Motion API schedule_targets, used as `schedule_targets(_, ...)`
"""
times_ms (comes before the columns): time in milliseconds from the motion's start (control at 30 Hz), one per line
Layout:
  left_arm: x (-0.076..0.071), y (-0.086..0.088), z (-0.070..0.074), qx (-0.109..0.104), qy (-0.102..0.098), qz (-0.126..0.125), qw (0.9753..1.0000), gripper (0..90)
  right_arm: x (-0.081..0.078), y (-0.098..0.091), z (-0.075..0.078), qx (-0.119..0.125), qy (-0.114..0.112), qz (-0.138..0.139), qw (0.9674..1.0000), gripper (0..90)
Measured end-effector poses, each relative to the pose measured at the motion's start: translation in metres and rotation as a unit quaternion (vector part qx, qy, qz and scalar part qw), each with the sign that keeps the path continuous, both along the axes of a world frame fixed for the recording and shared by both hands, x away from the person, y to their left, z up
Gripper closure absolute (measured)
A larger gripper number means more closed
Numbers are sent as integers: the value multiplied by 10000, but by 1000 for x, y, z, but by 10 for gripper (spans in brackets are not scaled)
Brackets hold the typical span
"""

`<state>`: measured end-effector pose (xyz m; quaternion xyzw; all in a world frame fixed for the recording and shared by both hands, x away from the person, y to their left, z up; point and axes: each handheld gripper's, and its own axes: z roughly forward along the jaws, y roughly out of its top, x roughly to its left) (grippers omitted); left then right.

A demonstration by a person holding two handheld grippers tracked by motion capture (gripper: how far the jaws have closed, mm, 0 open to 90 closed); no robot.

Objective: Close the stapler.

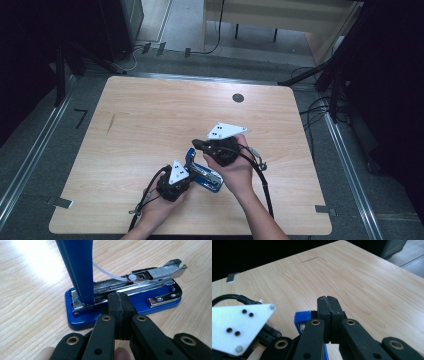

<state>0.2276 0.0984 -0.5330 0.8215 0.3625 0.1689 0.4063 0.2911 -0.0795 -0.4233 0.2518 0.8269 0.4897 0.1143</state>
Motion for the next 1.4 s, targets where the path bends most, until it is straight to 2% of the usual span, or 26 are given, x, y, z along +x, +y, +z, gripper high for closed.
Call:
schedule_targets(233, 0, 0, 0, -15, -3, 4, 10000, 900, -5, 11, 3, 69, -10, 151, 9999, 900)
schedule_targets(600, 0, 0, 0, 2, -2, -5, 10000, 900, -8, 20, -1, -69, -34, 259, 9996, 900)
schedule_targets(833, 0, 0, 0, -5, -6, -5, 10000, 900, -10, 13, -4, -56, -19, 223, 9997, 900)
schedule_targets(1400, -1, 0, 0, -11, -1, -18, 10000, 900, -20, -23, -19, -119, 86, 38, 9999, 900)
